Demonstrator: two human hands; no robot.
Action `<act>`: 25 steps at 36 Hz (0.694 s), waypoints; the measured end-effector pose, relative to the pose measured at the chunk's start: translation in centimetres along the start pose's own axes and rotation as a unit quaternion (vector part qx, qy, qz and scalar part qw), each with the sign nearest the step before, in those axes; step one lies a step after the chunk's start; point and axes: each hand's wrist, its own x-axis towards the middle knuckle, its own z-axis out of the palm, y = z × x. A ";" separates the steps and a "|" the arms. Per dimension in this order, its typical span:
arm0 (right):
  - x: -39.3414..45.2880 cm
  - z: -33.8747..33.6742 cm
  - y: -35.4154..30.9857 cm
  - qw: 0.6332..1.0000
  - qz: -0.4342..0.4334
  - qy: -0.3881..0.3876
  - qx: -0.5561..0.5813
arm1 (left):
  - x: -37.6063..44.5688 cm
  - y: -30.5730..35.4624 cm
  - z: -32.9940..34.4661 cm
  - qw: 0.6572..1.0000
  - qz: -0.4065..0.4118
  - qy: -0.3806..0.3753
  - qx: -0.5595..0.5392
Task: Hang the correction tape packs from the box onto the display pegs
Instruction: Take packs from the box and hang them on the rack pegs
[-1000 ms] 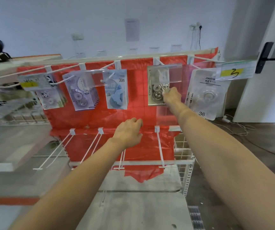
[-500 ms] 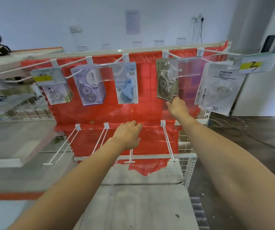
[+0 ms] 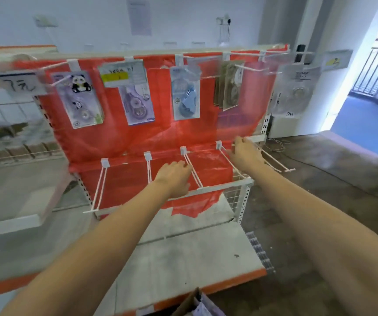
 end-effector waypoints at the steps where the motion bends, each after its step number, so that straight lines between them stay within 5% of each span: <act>1: -1.2 0.6 -0.4 1.000 0.000 -0.007 0.004 | -0.8 -0.1 0.5 1.000 0.005 -0.004 -0.004; 12: -12.2 9.8 -1.2 0.990 0.056 -0.124 0.024 | -6.0 0.4 8.7 0.992 0.064 -0.073 -0.074; 25: -21.0 24.2 2.9 0.953 0.119 -0.265 0.087 | -10.2 4.8 24.0 0.958 0.016 -0.232 -0.170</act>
